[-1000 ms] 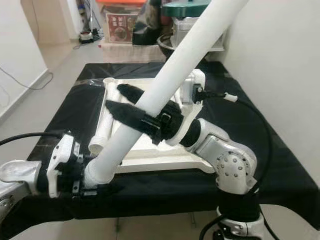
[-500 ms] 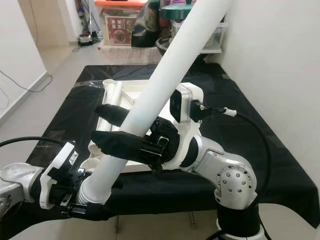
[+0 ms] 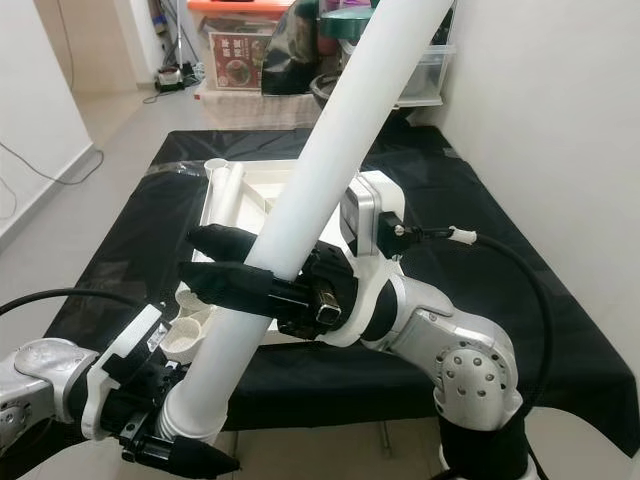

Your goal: Building children table

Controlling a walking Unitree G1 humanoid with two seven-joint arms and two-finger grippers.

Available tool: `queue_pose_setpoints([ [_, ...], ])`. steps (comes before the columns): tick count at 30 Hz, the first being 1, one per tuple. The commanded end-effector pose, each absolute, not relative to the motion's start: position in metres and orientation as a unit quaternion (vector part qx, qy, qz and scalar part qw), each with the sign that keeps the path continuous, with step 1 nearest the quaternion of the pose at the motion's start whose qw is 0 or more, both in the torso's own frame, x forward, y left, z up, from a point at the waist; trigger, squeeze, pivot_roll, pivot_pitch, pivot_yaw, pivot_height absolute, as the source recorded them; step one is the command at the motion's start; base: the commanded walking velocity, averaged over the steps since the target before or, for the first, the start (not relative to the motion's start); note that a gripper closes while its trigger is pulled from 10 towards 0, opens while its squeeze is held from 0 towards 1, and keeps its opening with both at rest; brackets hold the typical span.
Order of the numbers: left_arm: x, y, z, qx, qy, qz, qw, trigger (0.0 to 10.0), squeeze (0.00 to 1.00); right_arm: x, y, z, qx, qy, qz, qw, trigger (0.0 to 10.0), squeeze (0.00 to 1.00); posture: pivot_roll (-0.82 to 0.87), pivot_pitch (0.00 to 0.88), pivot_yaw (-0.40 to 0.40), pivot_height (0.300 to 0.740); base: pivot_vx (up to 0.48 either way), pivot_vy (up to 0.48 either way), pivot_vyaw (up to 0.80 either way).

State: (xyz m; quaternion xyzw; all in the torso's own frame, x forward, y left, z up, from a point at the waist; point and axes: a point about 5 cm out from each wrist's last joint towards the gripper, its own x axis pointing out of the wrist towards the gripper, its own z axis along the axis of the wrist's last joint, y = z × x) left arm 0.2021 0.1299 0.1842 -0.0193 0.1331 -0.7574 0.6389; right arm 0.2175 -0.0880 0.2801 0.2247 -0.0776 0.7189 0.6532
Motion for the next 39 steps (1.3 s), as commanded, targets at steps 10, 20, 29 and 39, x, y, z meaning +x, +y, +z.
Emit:
queue_pose_setpoints([
  [10, 0.219, 0.138, 0.188, 0.015, 0.110, -0.714, 0.692, 10.0, 1.00, 0.214, -0.086, 0.273, 0.229, -0.056, 0.728, 0.644, 0.0, 0.00, 0.00, 0.000, -0.004, 0.740, 0.000, 0.000, 0.00],
  [20, 0.246, 0.176, 0.213, -0.073, 0.041, -0.596, 0.799, 10.0, 1.00, 0.231, -0.107, 0.272, 0.224, -0.070, 0.680, 0.695, 0.0, 0.00, 0.01, 0.000, -0.012, 0.740, 0.000, 0.000, 0.00],
  [29, 0.238, 0.208, 0.225, -0.124, -0.024, -0.496, 0.859, 10.0, 0.00, 0.265, -0.151, 0.276, 0.204, -0.098, 0.581, 0.782, 0.0, 0.00, 0.02, 0.000, -0.026, 0.740, 0.000, 0.000, 0.00],
  [39, 0.255, 0.243, 0.204, -0.115, -0.013, -0.318, 0.941, 10.0, 0.00, 0.275, -0.169, 0.281, 0.206, -0.126, 0.543, 0.805, 0.0, 0.00, 0.02, 0.000, -0.022, 0.740, 0.000, 0.000, 0.00],
])
